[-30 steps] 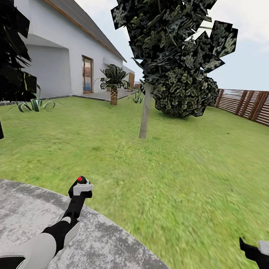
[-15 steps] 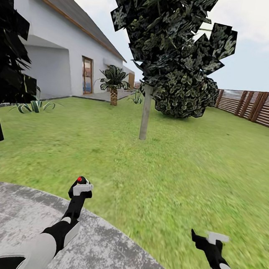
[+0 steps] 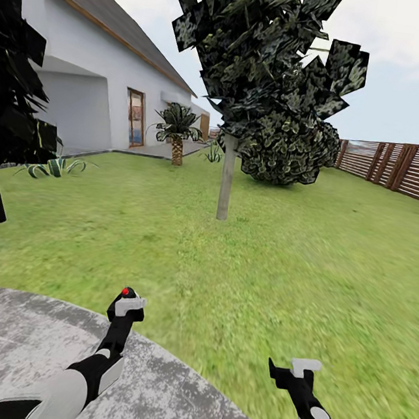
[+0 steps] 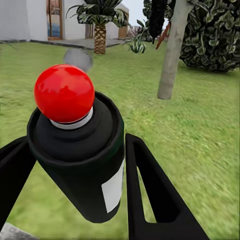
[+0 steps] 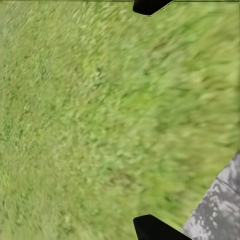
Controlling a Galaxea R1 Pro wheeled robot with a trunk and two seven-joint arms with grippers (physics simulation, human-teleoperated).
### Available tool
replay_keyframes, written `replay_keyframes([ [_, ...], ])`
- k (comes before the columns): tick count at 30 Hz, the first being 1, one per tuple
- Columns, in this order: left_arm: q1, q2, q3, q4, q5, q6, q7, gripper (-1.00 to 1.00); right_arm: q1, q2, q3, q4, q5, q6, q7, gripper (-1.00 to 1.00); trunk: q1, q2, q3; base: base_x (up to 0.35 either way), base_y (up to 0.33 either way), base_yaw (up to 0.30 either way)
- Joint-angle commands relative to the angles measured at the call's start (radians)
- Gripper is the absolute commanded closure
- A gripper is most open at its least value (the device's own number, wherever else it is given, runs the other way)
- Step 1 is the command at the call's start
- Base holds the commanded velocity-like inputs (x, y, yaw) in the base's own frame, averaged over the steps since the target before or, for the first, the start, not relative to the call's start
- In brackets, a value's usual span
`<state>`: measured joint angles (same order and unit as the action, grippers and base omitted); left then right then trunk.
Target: In the garden, pick up the pesticide atomizer on the floor and spray pesticide onto both trees until each tree trunk is fully covered.
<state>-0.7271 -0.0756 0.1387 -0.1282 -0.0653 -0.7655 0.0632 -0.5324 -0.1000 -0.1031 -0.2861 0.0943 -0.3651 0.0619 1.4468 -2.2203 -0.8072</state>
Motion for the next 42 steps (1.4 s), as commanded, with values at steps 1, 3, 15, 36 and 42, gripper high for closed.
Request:
replay_keyframes([
  [1, 0.0, 0.0, 0.0, 0.002, 0.0, 0.0, 0.0, 1.0, 0.0, -0.001, -0.001, -0.001, 0.002, 0.0, -0.001, -1.0, -0.004, 0.007, 0.003, 0.0, 0.0, 0.0],
  [3, 0.0, 0.0, 0.0, 0.006, -0.001, 0.0, -0.001, 1.0, -0.001, -0.006, -0.003, -0.004, 0.005, -0.001, -0.005, -1.0, -0.012, 0.021, 0.01, 0.0, 0.0, 0.0],
  [15, 0.0, 0.035, 0.001, 0.036, -0.001, 0.001, -0.001, 1.0, -0.003, 0.0, -0.003, -0.007, 0.01, -0.003, -0.057, -1.0, -0.058, 0.105, 0.047, 0.0, 0.0, 0.0],
  [36, 0.0, 0.033, 0.001, 0.039, -0.001, 0.003, -0.002, 1.0, -0.003, -0.001, -0.003, -0.004, 0.01, -0.002, -0.057, -1.0, -0.138, 0.252, 0.082, 0.0, 0.0, 0.0],
  [42, 0.0, 0.033, 0.001, 0.039, -0.001, 0.003, -0.002, 1.0, -0.003, -0.001, -0.003, -0.003, 0.01, -0.002, -0.057, -1.0, -0.161, 0.294, 0.091, 0.0, 0.0, 0.0],
])
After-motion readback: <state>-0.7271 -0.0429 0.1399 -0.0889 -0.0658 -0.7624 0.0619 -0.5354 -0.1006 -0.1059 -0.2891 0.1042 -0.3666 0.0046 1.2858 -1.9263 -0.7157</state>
